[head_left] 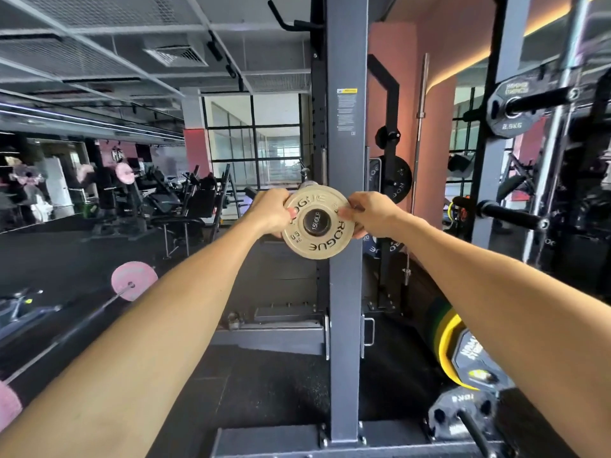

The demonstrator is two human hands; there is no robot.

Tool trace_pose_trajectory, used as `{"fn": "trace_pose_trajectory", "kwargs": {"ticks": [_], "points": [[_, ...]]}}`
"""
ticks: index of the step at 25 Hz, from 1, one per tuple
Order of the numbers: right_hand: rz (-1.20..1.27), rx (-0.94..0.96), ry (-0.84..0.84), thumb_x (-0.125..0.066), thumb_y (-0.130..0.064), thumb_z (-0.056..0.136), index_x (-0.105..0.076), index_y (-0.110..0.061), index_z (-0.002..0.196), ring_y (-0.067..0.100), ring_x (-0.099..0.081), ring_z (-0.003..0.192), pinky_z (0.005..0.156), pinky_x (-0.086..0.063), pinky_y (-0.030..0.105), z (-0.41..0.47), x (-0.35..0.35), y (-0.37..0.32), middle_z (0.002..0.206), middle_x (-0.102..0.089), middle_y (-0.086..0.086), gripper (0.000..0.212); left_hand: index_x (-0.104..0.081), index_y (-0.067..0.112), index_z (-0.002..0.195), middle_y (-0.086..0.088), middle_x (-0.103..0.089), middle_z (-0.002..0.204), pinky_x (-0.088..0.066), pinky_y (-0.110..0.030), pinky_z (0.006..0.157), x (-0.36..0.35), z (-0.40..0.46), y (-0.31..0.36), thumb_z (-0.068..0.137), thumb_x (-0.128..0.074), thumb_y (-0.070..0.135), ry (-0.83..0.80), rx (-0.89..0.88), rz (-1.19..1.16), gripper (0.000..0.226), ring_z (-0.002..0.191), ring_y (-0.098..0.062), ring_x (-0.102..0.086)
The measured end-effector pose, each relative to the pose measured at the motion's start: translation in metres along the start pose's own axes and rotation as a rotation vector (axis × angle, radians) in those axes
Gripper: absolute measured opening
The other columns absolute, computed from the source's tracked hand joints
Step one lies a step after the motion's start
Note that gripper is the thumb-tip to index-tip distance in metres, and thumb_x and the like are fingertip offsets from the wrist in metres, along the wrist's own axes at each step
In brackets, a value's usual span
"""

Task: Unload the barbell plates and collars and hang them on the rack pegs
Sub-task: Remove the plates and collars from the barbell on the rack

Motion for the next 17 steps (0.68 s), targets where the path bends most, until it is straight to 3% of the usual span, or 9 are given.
{"fn": "trace_pose_trajectory", "kwargs": {"ticks": [5, 8, 13, 17], "points": [[0.034, 0.01, 0.015, -0.057, -0.024, 0.096, -0.058, -0.003, 0.111, 0.022, -0.072, 0.077, 0.057, -0.059, 0.022, -0.026, 0.013, -0.02, 0.1, -0.071, 0.012, 0.025, -0.059, 0.01, 0.099, -0.011, -0.065, 0.104, -0.059, -0.03, 0.058, 0.023, -0.02, 0.021, 0.097, -0.057, 0.016, 0.021, -0.047, 0.044, 0.007, 0.083, -0.026, -0.07], [0.047, 0.015, 0.045, -0.057, -0.022, 0.096, -0.057, -0.001, 0.112, 0.025, -0.072, 0.079, 0.057, -0.06, 0.023, -0.032, 0.035, -0.026, 0.1, -0.071, 0.014, 0.026, -0.06, 0.011, 0.1, -0.011, -0.067, 0.102, -0.062, -0.038, 0.063, 0.031, -0.015, 0.043, 0.097, -0.059, 0.018, 0.03, -0.08, 0.051, 0.008, 0.078, -0.026, -0.072], [0.031, 0.037, 0.085, -0.056, -0.022, 0.096, -0.059, -0.004, 0.103, 0.029, -0.073, 0.081, 0.071, -0.061, 0.04, -0.03, 0.087, -0.007, 0.097, -0.072, 0.016, 0.019, -0.062, 0.013, 0.095, -0.01, -0.068, 0.101, -0.062, -0.039, 0.069, 0.015, 0.01, 0.091, 0.095, -0.061, 0.02, 0.04, -0.105, 0.064, 0.008, 0.081, -0.028, -0.07], [-0.031, 0.02, 0.141, -0.055, -0.019, 0.097, -0.059, 0.0, 0.107, 0.024, -0.071, 0.071, 0.054, -0.059, 0.024, -0.026, 0.143, 0.037, 0.088, -0.07, 0.01, 0.021, -0.062, 0.012, 0.092, -0.012, -0.067, 0.1, -0.062, -0.042, 0.068, -0.034, 0.041, 0.144, 0.095, -0.062, 0.019, 0.038, -0.142, 0.023, 0.008, 0.083, -0.03, -0.07]]}}
Point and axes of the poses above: each hand's wrist, its own z-axis towards the middle knuckle, its own x-axis out of the back of the hand, y = z × x, the point moved 3 cm from there along z, towards the middle knuckle
